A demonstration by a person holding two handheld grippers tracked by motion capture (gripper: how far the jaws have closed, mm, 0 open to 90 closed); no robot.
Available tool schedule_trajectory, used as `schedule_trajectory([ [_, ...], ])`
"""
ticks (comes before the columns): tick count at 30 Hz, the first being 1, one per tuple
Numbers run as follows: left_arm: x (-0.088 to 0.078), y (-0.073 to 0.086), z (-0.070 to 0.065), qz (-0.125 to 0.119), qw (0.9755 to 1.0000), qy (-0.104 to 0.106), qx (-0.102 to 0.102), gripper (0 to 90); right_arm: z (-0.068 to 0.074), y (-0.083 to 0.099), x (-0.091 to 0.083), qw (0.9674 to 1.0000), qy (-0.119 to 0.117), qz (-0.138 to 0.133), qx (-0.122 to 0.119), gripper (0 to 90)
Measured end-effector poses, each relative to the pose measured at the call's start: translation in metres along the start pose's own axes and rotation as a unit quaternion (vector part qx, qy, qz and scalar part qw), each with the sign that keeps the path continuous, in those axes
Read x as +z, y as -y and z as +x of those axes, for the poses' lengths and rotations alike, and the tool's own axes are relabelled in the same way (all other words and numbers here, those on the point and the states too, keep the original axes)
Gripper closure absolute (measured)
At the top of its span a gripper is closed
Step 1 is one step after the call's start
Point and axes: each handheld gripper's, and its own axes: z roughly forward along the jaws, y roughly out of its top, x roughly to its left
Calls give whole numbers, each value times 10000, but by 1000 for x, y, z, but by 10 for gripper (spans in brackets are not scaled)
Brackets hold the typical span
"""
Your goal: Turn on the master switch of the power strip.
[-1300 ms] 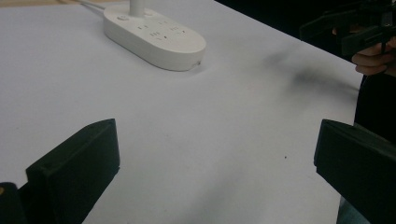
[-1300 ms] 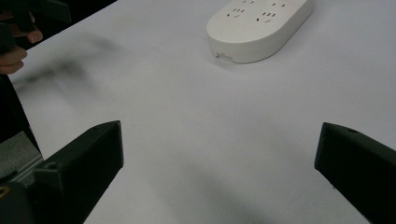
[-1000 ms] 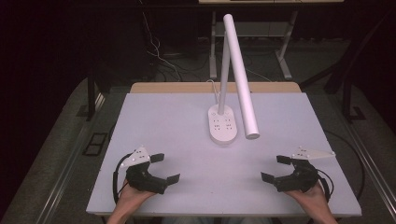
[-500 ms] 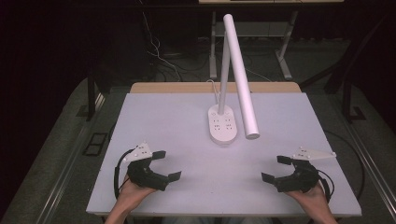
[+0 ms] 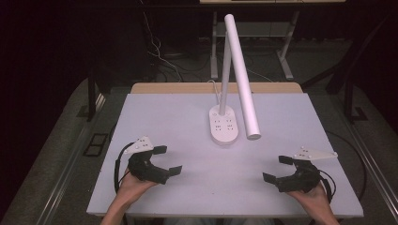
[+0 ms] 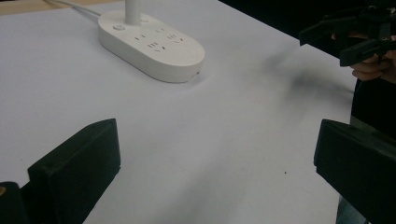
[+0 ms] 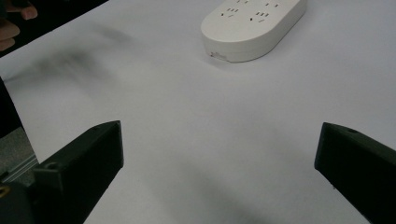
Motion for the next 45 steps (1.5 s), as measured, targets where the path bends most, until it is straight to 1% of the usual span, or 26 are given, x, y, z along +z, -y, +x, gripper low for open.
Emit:
schedule_trajectory([
  [7, 3, -7, 3, 92, 9999, -1, 42, 0, -1, 0, -1, 10000, -18, -21, 31, 6],
  [11, 6, -10, 9, 103, 9999, -4, 5, 0, -1, 0, -2, 10000, -20, -38, 67, 6],
  [16, 8, -13, 12, 144, 9999, -10, -20, 0, -3, 0, -3, 10000, -32, -54, 76, 6],
  [19, 11, -17, 15, 226, 9997, -10, -4, 0, -3, 0, -3, 9999, -27, -75, 106, 7],
  [26, 15, -24, 21, 299, 9995, -3, 36, 0, -4, 1, -4, 9999, -30, -100, 135, 6],
  [36, 20, -38, 34, 396, 9992, -49, 60, 0, -4, 1, -4, 9998, -39, -80, 163, 6],
  [41, 22, -44, 38, 393, 9992, -59, 65, 0, -4, 1, -3, 9998, -47, -64, 168, 7],
  [43, 24, -50, 41, 424, 9990, -75, 115, 0, -4, 2, -3, 9998, -42, -61, 168, 6],
  [45, 24, -51, 42, 437, 9989, -81, 118, 0, -4, 2, -2, 9999, -45, -63, 149, 6],
])
